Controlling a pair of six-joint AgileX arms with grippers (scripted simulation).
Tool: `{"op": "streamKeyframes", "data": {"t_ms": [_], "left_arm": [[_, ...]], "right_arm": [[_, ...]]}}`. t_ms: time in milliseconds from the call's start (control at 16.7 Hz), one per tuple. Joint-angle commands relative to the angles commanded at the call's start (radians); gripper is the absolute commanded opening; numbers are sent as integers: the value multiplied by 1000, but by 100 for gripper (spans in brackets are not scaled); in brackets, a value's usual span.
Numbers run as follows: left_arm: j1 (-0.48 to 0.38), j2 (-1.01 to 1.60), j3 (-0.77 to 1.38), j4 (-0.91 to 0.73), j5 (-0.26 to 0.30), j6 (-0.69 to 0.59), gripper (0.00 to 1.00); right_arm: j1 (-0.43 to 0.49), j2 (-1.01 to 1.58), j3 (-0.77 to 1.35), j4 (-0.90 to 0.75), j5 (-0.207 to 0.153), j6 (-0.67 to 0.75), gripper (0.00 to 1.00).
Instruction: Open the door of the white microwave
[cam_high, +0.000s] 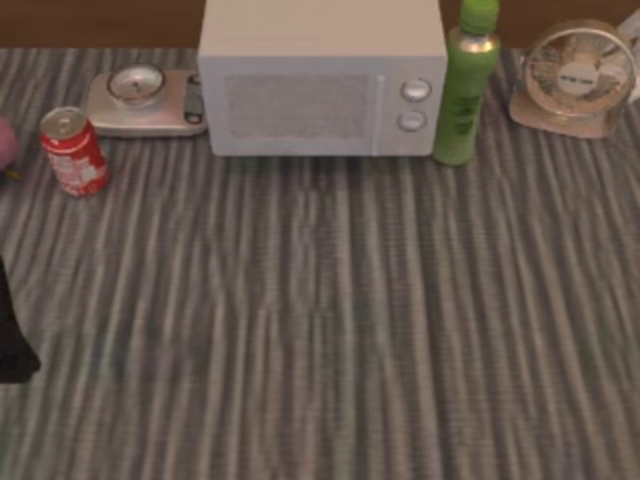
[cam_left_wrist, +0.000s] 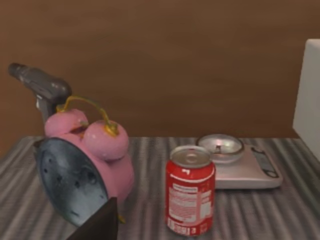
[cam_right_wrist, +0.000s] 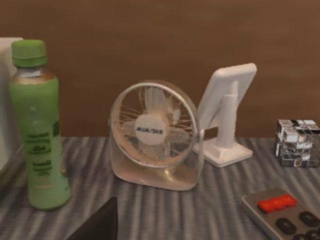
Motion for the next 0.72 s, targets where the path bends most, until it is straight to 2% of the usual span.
{"op": "streamKeyframes", "data": {"t_ms": [180,360,540,720], "left_arm": [[-6,10,10,1,-4,-3,100],[-55,104,97,4,-45,-33,100],[-145,289,253,5,-123,-85,100],[-261,546,447,-3,-226,-148,100]], "right_arm": [[0,0,0,0,0,0,100],[0,0,0,0,0,0,100],[0,0,0,0,0,0,100],[0,0,0,0,0,0,100]]}}
